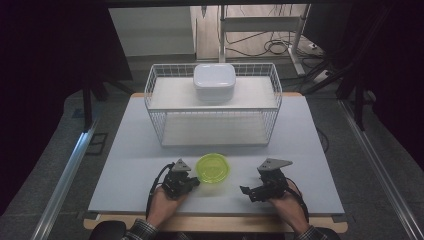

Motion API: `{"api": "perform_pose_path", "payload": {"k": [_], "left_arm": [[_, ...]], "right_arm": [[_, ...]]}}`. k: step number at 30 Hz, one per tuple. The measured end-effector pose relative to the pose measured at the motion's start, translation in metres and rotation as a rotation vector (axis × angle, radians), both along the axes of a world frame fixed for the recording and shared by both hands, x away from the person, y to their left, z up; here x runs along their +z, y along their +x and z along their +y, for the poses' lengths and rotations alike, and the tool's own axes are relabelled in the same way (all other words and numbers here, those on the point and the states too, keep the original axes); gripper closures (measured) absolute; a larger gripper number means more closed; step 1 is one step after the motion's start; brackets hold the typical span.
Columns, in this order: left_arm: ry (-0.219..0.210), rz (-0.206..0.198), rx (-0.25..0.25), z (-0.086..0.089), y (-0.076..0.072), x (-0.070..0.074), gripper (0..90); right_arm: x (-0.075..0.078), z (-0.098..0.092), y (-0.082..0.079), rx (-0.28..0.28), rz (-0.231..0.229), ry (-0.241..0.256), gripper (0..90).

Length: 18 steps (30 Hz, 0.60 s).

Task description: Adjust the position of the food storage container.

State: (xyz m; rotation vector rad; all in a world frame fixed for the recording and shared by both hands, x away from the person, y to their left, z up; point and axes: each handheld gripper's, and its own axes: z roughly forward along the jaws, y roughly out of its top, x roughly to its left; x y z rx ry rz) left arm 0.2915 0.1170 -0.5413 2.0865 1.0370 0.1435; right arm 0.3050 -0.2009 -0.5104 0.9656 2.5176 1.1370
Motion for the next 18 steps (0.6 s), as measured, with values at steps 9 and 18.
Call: {"api": "perform_pose_path", "payload": {"k": [9,18], "left_arm": [[0.045,-0.070,0.041,0.018,-0.011,0.014,54.0],[0.021,-0.111,0.053,0.041,-0.024,0.026,28.6]], "right_arm": [[0.001,-0.001,0.000,0.001,-0.006,0.003,4.0],[0.002,-0.001,0.000,0.004,-0.008,0.010,3.8]]}}
